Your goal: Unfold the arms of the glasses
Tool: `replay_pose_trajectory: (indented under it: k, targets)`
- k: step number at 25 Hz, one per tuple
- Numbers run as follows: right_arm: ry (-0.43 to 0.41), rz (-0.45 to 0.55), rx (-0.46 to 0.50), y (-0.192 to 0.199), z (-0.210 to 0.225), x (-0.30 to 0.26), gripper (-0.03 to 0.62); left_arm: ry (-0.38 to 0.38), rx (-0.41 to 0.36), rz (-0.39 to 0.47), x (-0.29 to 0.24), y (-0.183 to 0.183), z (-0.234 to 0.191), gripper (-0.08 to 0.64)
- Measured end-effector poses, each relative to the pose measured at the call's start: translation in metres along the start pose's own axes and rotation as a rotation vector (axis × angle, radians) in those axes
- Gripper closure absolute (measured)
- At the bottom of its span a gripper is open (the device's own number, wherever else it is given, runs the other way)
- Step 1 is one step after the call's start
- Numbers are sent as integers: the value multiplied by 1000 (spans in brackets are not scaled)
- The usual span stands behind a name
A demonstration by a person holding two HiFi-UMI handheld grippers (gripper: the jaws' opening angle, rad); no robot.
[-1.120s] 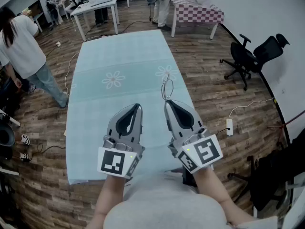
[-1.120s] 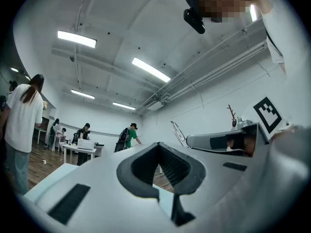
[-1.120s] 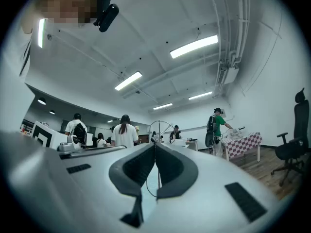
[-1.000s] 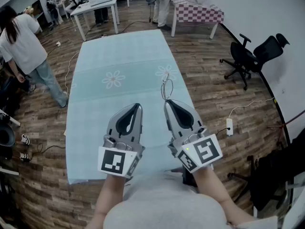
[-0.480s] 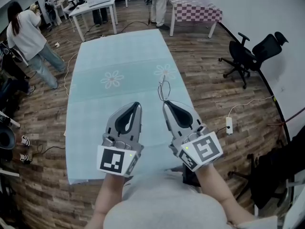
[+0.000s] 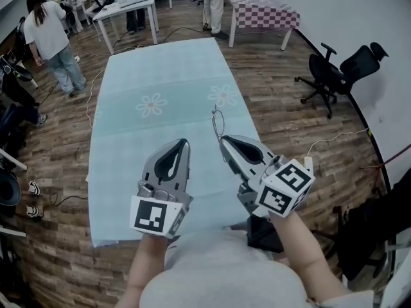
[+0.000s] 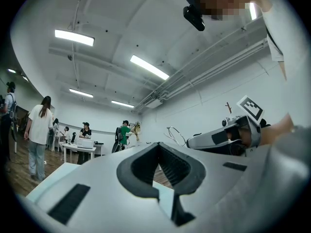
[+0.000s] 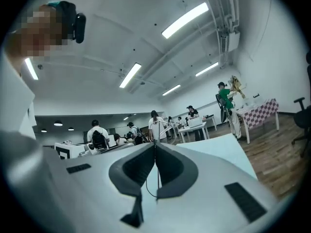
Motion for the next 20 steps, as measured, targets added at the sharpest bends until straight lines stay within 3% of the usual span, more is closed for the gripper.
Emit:
replay_pose_trajectory:
  k: [20]
  targets:
    - [-133, -111, -356, 6, 31, 0, 581, -5, -6, -56, 0, 9, 2, 552]
Point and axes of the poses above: the fingertips, and each gripper's own axes: x backward along the fingers, z to its right, y out of its underside, the point moved 7 cm from there along x, backward along the fingers, and after that the axes turned 4 degrees about z, right-handed, at the moved point
